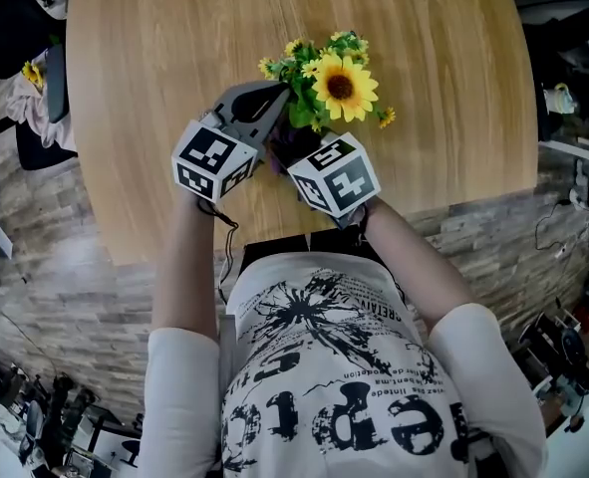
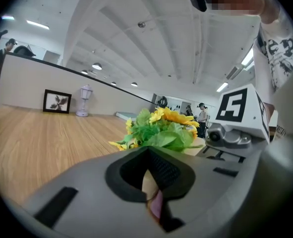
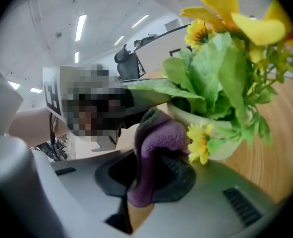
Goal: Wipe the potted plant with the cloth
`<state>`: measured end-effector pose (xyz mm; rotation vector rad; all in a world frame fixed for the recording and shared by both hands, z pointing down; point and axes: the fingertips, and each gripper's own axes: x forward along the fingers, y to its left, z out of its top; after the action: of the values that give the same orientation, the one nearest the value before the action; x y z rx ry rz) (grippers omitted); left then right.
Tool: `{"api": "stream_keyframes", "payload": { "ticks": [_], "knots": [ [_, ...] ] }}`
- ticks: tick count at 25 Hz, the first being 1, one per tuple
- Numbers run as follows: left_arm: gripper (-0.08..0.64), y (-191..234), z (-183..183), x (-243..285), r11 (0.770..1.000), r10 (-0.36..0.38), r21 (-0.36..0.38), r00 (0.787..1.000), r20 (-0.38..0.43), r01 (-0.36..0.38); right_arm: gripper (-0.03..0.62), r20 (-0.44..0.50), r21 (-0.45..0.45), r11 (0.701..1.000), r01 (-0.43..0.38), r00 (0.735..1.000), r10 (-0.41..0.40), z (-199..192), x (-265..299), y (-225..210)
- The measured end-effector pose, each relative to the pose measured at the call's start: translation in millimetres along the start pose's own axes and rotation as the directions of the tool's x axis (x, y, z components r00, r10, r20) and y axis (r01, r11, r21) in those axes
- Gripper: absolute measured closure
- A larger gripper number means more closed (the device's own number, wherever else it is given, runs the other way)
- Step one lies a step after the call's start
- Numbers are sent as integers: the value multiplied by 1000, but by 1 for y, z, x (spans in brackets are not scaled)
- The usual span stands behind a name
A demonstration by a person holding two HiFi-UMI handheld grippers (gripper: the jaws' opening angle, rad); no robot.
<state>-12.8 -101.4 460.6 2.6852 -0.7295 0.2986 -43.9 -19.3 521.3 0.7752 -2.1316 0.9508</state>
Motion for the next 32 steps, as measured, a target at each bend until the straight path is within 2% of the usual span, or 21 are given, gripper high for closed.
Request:
{"api": "stream_keyframes", "payload": {
  "ticks": [7, 15, 20, 26, 29, 32],
  "knots": [
    [558, 1, -2, -1, 999, 42, -14, 999, 3, -42, 518, -24, 35, 999, 24, 999, -23, -16, -31, -10],
    [558, 2, -3, 0, 995, 103, -11, 995, -4, -103, 518, -109, 164, 972, 170, 982, -154, -62, -84, -74],
    [558, 3, -5, 0, 988, 151, -29, 989, -3, -151, 518, -135, 113, 960, 255, 961, -239, -56, -114, -132],
    [558, 5, -6, 0, 970, 239, -39, 971, -10, -239, 518, -138, 62, 944, 325, 939, -314, -32, -131, -195],
    [558, 5, -8, 1, 960, 273, -57, 962, -15, -273, 518, -127, 7, 938, 348, 930, -344, -10, -131, -224],
    [558, 6, -6, 1, 952, 300, -63, 954, -15, -301, 518, -91, -69, 942, 329, 938, -334, 27, -126, -242]
  ]
}}
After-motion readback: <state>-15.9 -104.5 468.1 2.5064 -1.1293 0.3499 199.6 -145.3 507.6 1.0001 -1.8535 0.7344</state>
